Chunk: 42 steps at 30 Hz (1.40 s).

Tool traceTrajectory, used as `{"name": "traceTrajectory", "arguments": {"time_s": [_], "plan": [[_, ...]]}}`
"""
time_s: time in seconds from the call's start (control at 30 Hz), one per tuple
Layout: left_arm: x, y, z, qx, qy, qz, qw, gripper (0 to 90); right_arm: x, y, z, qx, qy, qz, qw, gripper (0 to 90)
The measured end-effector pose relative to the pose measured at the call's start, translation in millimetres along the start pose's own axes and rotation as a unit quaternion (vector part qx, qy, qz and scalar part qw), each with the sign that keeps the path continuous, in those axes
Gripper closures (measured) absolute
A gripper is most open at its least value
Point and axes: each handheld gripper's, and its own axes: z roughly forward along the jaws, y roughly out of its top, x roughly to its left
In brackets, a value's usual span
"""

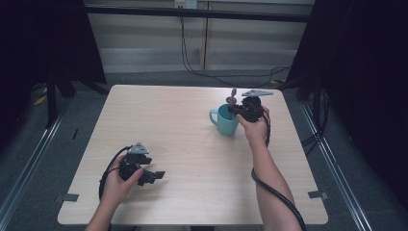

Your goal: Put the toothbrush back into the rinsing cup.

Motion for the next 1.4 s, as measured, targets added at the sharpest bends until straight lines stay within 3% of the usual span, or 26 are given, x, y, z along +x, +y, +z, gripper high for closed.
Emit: {"name": "traceTrajectory", "arguments": {"time_s": [0.27,0.37,0.5,0.67,0.9,1.17,1.2,1.3,1.33,1.4], "plan": [[0.6,-1.2,-2.1,-0.002,0.001,-0.001,1.0000,19.7,2.7,1.1,1.0,-0.001,0.001,-0.004,1.0000,67.6],[0.8,-0.5,-3.9,-0.003,0.002,0.000,1.0000,19.7,3.4,2.9,-2.8,-0.011,-0.005,-0.002,0.9999,55.4],[-0.2,-0.1,-5.1,-0.006,0.001,0.000,1.0000,19.7,4.5,5.8,-9.3,-0.021,-0.003,-0.010,0.9997,52.5],[0.5,-0.6,-5.3,-0.006,0.003,0.001,1.0000,19.7,12.9,11.4,-24.0,-0.028,0.019,-0.009,0.9994,42.3],[-0.5,0.5,-5.8,-0.006,0.004,0.003,1.0000,19.7,17.7,11.9,-39.6,-0.027,0.031,-0.010,0.9991,36.6],[-2.3,-0.4,-2.2,0.002,0.003,0.006,1.0000,19.7,21.3,-1.4,-59.1,-0.022,0.047,0.000,0.9987,26.7],[-3.5,-0.4,-1.4,0.002,0.002,0.007,1.0000,19.7,22.5,-7.4,-62.7,-0.012,0.055,0.004,0.9984,19.8],[-4.5,-0.3,-1.2,0.003,0.002,0.008,1.0000,19.7,23.2,-13.7,-65.0,0.000,0.069,0.006,0.9976,18.3],[-4.0,-0.2,-1.9,0.003,0.002,0.012,0.9999,19.7,27.0,-23.3,-70.3,0.008,0.062,-0.012,0.9980,18.3],[-4.0,-0.5,-2.2,0.002,0.002,0.008,1.0000,19.7,30.3,-32.6,-75.9,0.010,0.071,-0.019,0.9972,17.5]]}}
